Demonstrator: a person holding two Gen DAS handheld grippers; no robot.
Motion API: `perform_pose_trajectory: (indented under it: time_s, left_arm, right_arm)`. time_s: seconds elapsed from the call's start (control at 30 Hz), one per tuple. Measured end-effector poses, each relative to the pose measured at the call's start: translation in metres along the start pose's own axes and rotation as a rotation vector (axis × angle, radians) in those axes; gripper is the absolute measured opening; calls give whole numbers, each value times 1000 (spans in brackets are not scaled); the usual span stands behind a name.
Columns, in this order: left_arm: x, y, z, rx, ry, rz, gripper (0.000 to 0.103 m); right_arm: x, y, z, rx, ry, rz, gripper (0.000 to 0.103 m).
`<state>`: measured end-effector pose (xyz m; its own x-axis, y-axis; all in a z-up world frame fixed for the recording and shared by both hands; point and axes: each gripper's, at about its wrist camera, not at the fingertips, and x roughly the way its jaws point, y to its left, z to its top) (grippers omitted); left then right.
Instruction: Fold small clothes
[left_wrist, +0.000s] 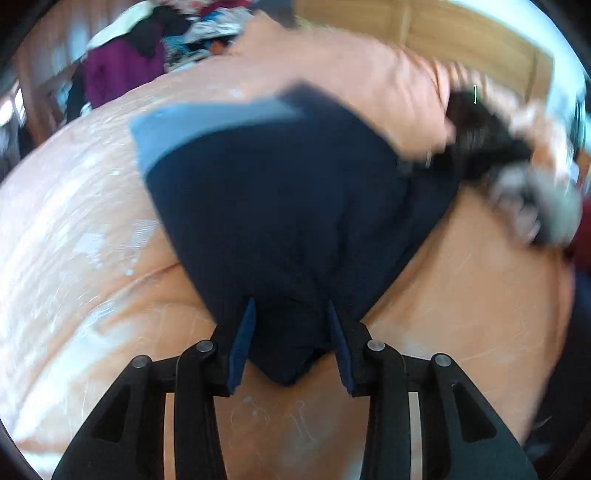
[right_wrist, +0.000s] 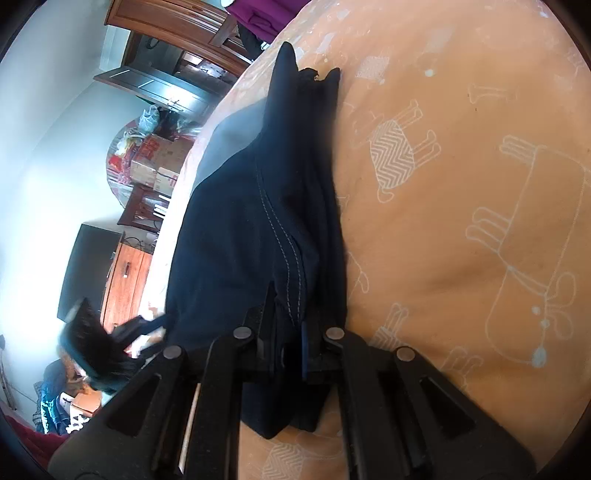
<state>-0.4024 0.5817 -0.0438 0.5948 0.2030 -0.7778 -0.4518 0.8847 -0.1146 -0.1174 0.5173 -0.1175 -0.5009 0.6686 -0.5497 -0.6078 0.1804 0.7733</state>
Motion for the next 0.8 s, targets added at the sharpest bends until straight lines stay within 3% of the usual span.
perform_pose_trajectory:
  time_s: [0.1,0.17,0.2,0.23,0.33,0.4,0.47,0.5,0.53,0.6,0.67,0.73,0.8]
  left_arm:
    - [-18,4,20,0,-120,-15,39]
    - [15,5,30,35,-50,-8,43]
    - [41,5,19,68,55,10,43]
    - [64,5,5,103,82,23,43]
    - [51,19,17,28,82,-51,44]
    - [30,27,27,6,41,-74,43]
    - [7,36,48,0,-52,-70,43]
    - [-3,43,61,0,-98,-63,43]
    - [-11,52,74,0,-142,-50,44]
    - [-14,67,92,3,-193,-22,54]
    - [0,79,110,-2,-200,-4,56]
    - [27,90,128,-3,-174,-22,56]
    - [53,91,131,17,-126,-4,56]
  right_arm:
    - [-1,-2,-1,0,-7,15,5]
    - [-1,-1,-2,0,-10,15,5]
    - [-2,-1,-2,-2,-12,13,5]
    - [-2,0,-2,-3,-10,14,5]
    - [-4,4,-1,-14,-10,-7,6]
    - [-5,20,-2,-73,0,-70,8]
    - [-11,41,-1,-153,13,-159,15]
    - [-16,54,-1,-204,13,-221,29]
    - [-24,69,-2,-261,4,-291,53]
    - [-45,93,-3,-345,-60,-375,62]
    - [-57,113,8,-414,-123,-405,55]
    - [-43,121,29,-478,-115,-371,13]
    - [-17,117,48,-497,-78,-344,8]
